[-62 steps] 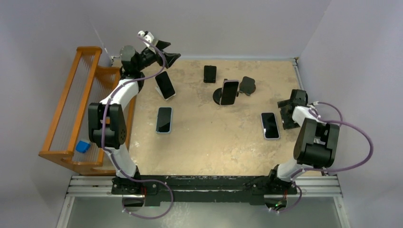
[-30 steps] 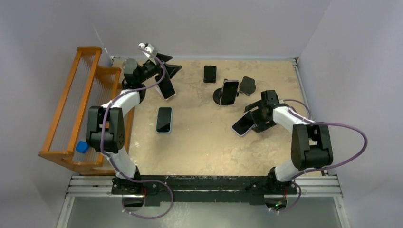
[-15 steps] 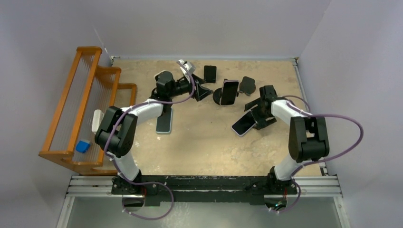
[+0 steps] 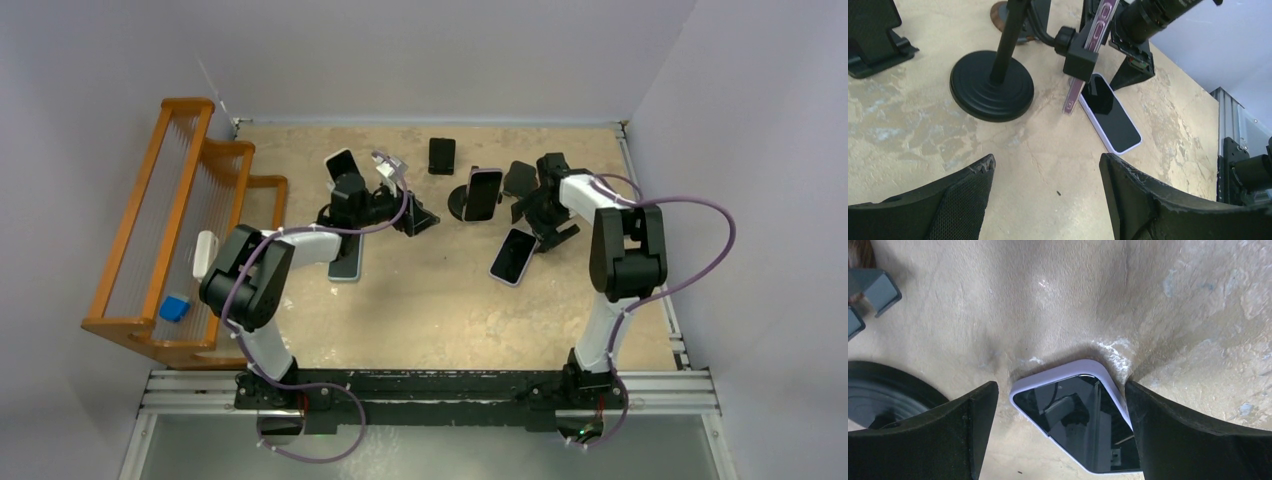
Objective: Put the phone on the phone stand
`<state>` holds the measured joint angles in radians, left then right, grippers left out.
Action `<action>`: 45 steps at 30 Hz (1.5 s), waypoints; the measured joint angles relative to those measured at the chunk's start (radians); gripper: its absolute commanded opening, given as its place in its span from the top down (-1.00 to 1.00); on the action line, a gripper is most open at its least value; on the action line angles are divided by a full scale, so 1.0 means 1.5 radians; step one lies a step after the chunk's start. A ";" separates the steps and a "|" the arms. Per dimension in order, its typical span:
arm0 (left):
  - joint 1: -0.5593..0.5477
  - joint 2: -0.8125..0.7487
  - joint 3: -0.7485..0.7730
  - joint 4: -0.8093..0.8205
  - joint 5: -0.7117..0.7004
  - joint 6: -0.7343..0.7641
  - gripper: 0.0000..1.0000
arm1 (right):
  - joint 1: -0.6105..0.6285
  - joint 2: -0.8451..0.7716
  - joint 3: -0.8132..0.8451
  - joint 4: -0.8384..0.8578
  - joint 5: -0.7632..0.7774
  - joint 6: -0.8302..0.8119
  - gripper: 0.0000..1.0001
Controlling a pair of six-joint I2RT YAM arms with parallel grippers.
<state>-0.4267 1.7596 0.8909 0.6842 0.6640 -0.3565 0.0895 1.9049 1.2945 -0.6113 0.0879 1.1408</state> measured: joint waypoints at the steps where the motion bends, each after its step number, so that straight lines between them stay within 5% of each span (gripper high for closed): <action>1: 0.000 0.000 -0.006 0.001 0.001 -0.001 -0.50 | 0.000 0.013 0.018 -0.015 0.007 -0.006 -0.97; 14: 0.000 0.007 -0.026 0.007 0.011 -0.016 -0.50 | 0.004 0.043 0.053 -0.061 0.069 -0.038 -0.80; 21: 0.000 0.022 -0.036 0.009 0.011 -0.016 -0.50 | 0.020 0.047 0.053 -0.068 0.071 -0.051 -0.28; 24: 0.000 0.029 -0.051 0.011 0.013 -0.019 -0.50 | 0.034 0.047 0.054 -0.068 0.068 -0.052 0.09; 40: -0.052 0.032 -0.157 0.025 0.036 -0.065 -0.50 | 0.168 0.047 0.026 0.004 -0.132 0.019 0.09; 45: -0.086 0.050 -0.153 0.063 0.047 -0.093 -0.50 | 0.196 0.032 -0.010 0.047 -0.182 0.044 -0.09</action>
<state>-0.5560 1.8339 0.6617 0.7788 0.7338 -0.4957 0.3832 1.9533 1.2789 -0.5404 -0.1844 1.2072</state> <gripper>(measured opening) 0.750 0.476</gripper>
